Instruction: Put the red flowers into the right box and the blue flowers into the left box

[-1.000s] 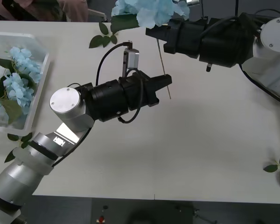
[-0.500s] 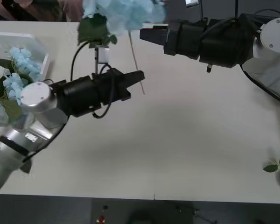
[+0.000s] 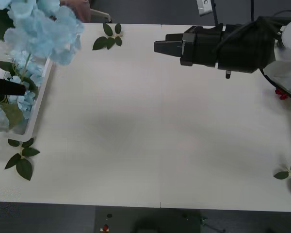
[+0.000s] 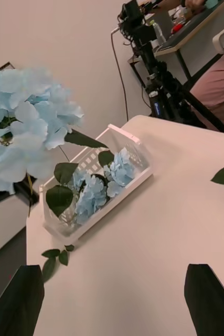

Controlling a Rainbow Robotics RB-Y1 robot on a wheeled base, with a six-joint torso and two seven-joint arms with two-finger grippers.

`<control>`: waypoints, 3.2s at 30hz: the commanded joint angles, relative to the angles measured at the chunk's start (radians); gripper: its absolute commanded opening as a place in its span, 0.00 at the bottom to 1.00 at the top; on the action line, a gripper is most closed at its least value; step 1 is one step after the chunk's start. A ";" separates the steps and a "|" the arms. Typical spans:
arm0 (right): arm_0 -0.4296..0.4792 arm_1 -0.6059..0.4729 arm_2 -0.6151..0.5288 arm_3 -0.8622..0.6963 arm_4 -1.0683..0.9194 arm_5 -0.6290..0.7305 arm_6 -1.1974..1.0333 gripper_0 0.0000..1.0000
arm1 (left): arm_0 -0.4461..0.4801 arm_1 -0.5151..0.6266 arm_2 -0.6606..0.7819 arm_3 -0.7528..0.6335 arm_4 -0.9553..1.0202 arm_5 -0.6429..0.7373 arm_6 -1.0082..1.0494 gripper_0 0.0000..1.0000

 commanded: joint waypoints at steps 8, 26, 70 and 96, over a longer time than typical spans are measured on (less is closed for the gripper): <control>0.152 -0.027 -0.047 -0.006 -0.016 0.178 0.371 0.78 | 0.031 -0.027 0.016 0.317 -0.115 -0.010 0.040 0.00; 0.138 0.096 -0.154 0.063 0.145 0.495 0.412 0.78 | 0.106 -0.141 0.016 0.490 0.041 0.005 0.152 0.01; 0.115 0.182 -0.211 0.063 0.343 0.603 0.412 0.78 | -0.334 -0.432 0.043 0.050 -0.948 0.270 0.698 0.45; 0.117 0.185 -0.209 0.063 0.368 0.592 0.412 0.90 | -0.600 -0.563 -0.439 0.315 -1.057 0.175 0.755 1.00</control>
